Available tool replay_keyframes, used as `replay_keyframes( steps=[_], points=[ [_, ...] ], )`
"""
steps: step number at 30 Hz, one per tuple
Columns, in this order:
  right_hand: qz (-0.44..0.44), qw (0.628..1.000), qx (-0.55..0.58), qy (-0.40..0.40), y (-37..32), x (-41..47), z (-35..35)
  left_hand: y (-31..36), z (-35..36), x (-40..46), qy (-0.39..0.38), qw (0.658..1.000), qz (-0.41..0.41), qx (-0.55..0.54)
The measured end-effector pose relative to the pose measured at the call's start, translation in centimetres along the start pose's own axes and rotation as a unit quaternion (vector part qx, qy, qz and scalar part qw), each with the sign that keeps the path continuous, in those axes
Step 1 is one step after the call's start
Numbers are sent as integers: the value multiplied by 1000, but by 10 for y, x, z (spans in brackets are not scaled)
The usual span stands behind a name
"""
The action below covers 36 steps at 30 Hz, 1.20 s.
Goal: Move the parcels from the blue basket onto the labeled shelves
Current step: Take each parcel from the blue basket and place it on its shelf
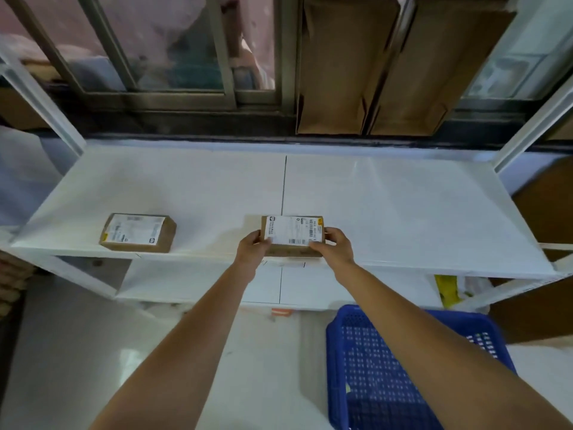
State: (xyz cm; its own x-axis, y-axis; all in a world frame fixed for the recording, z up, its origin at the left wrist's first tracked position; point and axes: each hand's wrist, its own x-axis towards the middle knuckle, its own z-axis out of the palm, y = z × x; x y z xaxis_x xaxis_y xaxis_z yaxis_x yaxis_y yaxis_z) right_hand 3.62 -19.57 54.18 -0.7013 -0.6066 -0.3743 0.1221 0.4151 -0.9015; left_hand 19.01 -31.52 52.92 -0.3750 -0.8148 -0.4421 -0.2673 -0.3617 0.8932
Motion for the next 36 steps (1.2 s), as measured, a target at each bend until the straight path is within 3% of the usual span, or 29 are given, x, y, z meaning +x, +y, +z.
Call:
replay_keyframes(
  steps=[25, 36],
  points=[
    [27, 997, -67, -14, 22, 25, 12, -26, 6, 26, 57, 993, 15, 102],
    [19, 997, -74, 25, 0, -12, -67, 29, 7, -18, 90, 989, 32, 111]
  ],
)
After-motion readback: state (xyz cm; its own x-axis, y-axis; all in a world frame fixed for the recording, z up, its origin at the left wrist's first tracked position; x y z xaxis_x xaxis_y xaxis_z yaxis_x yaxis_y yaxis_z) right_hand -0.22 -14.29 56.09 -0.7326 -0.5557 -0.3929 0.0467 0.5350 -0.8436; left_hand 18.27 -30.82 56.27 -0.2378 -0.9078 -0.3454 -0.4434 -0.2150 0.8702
